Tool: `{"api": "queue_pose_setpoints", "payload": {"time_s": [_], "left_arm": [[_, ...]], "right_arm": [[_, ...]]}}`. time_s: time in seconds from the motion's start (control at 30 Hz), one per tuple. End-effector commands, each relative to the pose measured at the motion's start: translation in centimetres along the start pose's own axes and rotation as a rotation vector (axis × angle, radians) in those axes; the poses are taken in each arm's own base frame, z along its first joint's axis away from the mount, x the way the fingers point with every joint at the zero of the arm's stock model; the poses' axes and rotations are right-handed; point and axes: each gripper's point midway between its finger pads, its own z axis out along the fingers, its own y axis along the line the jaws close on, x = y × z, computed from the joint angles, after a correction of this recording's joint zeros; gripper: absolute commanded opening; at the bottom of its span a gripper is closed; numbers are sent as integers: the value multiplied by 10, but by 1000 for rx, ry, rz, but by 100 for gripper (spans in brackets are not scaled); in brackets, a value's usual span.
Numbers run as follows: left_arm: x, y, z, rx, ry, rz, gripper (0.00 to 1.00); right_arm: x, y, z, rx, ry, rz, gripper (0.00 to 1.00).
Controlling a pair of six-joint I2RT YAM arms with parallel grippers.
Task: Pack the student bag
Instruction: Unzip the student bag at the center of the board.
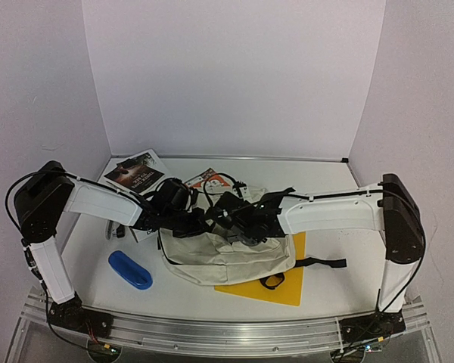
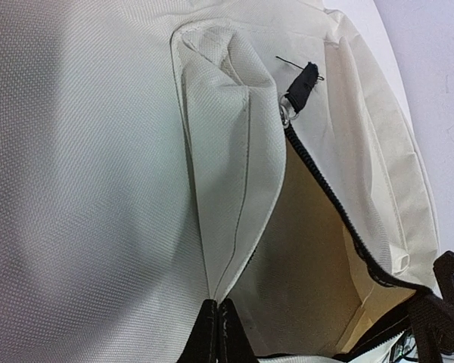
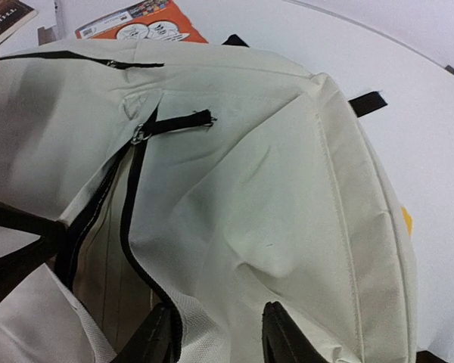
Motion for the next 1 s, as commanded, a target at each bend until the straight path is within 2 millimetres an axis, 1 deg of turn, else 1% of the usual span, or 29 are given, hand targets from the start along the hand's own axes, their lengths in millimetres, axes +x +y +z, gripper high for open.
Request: {"api": "queue_pose_setpoints", "payload": {"time_s": [0.0,0.03,0.1,0.23,0.3,0.4,0.57,0.67,0.73,0.83,0.87,0.97], "left_arm": [[-10,-7,-8,26,-41,-7,0],[-10,-7,-8,28,-42,-5,0],[-11,-9,-8,34,-44,-4,0],[-11,-11,-9,41,-43,-2,0],[-12,-11,-10,42,-46,-2,0],[-13,-11,-11,41,-50,-1,0],[-14,-12,-11,41,-51,0,0],[-14,-12,-11,39,-53,-1,0],[-15,-12,-11,41,-56,-3,0],[-15,-12,-10,38,-55,-7,0],[-15,-12,-10,38,-54,-7,0],[-13,-10,-9,34,-50,-9,0]], "right_arm": [[-17,16,-12,-138,-8,23,43],[-17,22,-11,-162,1,13,45],[-14,28,-7,-171,12,-15,50],[-12,35,1,-170,21,-41,53],[-16,38,4,-164,12,-49,57],[-16,40,8,-148,9,-73,63],[-10,44,19,-124,27,-114,67],[-7,40,23,-90,28,-131,70],[-4,30,28,-35,25,-143,70],[-9,15,32,17,11,-114,62],[-10,13,32,22,9,-107,60],[-21,3,31,48,-16,-75,44]]}}
